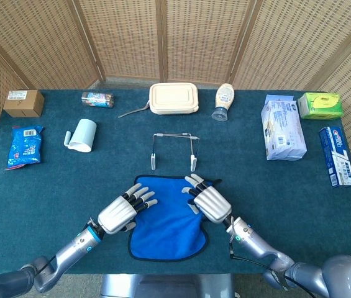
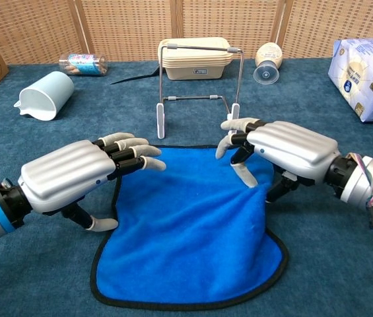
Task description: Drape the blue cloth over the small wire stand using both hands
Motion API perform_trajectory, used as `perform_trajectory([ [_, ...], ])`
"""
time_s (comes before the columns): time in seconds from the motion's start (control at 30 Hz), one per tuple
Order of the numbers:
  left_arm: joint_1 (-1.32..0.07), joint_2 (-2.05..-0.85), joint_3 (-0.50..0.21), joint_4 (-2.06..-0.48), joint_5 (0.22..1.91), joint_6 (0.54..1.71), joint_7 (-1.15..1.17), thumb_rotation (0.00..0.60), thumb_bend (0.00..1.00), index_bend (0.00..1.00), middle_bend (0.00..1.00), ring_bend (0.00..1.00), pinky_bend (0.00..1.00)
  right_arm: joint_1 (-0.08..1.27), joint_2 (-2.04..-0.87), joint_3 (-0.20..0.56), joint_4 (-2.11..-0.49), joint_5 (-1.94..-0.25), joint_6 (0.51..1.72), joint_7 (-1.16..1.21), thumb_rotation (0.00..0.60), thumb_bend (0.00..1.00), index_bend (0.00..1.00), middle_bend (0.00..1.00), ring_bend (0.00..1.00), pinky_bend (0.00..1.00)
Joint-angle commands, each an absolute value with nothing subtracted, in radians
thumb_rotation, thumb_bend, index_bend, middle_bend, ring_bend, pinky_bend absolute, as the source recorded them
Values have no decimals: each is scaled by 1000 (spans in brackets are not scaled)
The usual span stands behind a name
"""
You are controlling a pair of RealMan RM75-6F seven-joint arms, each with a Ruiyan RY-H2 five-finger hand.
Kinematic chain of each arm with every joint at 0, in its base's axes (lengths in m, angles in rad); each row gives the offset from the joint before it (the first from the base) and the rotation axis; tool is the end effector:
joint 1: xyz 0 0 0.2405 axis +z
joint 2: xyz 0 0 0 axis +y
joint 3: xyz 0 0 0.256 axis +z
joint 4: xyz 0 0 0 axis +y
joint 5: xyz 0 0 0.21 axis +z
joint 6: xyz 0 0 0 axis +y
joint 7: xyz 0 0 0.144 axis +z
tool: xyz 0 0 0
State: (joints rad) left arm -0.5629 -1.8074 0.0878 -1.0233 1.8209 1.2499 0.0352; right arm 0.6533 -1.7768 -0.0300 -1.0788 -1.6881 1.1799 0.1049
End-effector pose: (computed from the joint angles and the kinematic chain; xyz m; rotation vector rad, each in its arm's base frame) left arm -0.1878 0.2500 -0.0834 -2.1961 -0.5584 -1.1570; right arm -0.1699 -0.2874 -0.0741 2.1146 -0.7841 1.2167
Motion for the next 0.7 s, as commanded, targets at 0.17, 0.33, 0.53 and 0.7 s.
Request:
perform_trajectory([
  [0.17, -574, -1832, 76, -1012, 1809, 1258, 31, 600, 294, 152, 117, 78, 38, 651, -1777, -28, -1078, -1687, 1182, 108, 600, 362, 724, 287, 3, 37],
  [0.33, -587, -1854, 65, -1001, 1796, 1252, 27, 600, 294, 172, 120, 81, 39, 647, -1776, -27, -1076, -1683, 1185, 112, 600, 363, 724, 287, 3, 43],
  [0.53, -600, -1882, 55, -986, 1781, 1245, 13, 600, 297, 197, 131, 86, 44, 643, -1773, -26, -1074, -1679, 1185, 114, 600, 363, 723, 287, 4, 45],
  [0.7, -610, -1899, 55, -974, 1775, 1238, 2, 600, 307, 236, 140, 92, 47, 642, -1772, -21, -1072, -1675, 1187, 117, 600, 366, 722, 287, 5, 45],
])
